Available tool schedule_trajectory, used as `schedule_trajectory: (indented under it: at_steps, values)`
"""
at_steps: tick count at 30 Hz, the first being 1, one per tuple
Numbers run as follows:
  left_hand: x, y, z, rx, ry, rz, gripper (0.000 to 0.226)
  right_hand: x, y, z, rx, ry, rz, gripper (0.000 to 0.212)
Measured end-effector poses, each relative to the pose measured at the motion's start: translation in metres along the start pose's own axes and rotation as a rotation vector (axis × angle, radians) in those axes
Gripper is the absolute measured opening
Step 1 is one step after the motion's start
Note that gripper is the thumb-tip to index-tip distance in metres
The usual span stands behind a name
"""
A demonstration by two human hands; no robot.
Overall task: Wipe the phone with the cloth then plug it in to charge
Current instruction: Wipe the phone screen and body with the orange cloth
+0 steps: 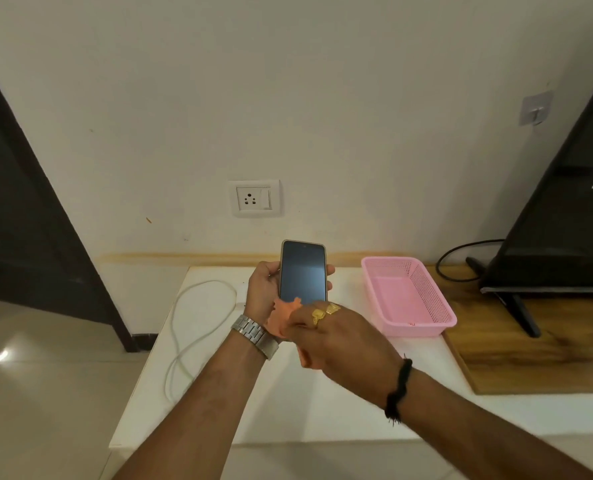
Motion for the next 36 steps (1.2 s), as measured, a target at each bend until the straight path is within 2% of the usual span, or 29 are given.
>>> schedule_trajectory:
  at_steps: [2,4,6,8,10,12,15,17,21,24,26,28,30,33,36]
  values:
    - [0.002,0.002,-0.003,0.001,-0.042,-0.014,0.063,0.010,-0.011,0.017,-0.040,0.044,0.005,0.038]
    - [0.001,0.005,-0.008,0.014,-0.089,0.011,0.048,0.028,-0.027,0.054,-0.242,0.113,0.110,0.035]
    - [-0.003,0.008,-0.010,0.017,-0.087,0.014,0.042,0.034,-0.028,0.069,-0.359,0.121,0.200,0.035]
    - [-0.003,0.008,-0.008,0.010,-0.059,0.018,0.048,0.020,-0.020,0.048,-0.276,0.049,0.169,0.045]
    - [-0.001,0.008,-0.008,0.008,-0.021,-0.010,0.067,-0.003,-0.004,0.016,-0.123,0.011,0.081,0.052]
    - [0.002,0.009,-0.013,0.028,-0.056,0.017,0.065,0.000,-0.008,0.024,-0.113,0.042,0.067,0.050]
    - [0.001,0.013,-0.024,0.033,-0.117,0.060,0.041,0.025,-0.032,0.077,-0.390,0.094,0.162,0.040]
    - [-0.002,0.015,-0.026,0.036,-0.102,0.077,0.033,0.023,-0.035,0.077,-0.469,0.111,0.195,0.039]
    - [0.002,0.015,-0.023,0.037,-0.078,0.080,0.049,-0.004,-0.021,0.031,-0.320,0.055,0.149,0.044]
    - [0.009,0.015,-0.025,0.012,-0.156,0.100,0.035,0.010,-0.027,0.049,-0.410,0.054,0.242,0.045]
    - [0.011,0.013,-0.026,-0.007,-0.164,0.102,0.033,0.010,-0.032,0.055,-0.452,0.041,0.233,0.058]
    - [0.007,0.010,-0.025,-0.013,-0.113,0.072,0.041,0.000,-0.030,0.047,-0.457,-0.046,0.150,0.070]
    - [0.001,0.007,-0.020,-0.016,-0.062,0.008,0.056,-0.015,-0.020,0.029,-0.409,-0.063,0.114,0.071]
    - [0.000,0.002,-0.013,-0.035,-0.050,-0.015,0.062,-0.030,-0.008,0.008,-0.321,-0.083,0.089,0.070]
    - [-0.001,0.001,-0.014,-0.074,-0.025,0.036,0.057,-0.017,-0.027,0.028,-0.350,-0.102,0.098,0.071]
Point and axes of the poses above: each hand's wrist, its own y-axis away from the middle knuckle, its own x-axis out of the back of the hand, z = x × y, the point moved 7 cm from there along -y, towards the middle knuckle, and after that the axes turned 11 degrees about -x, right-handed, at the moved point
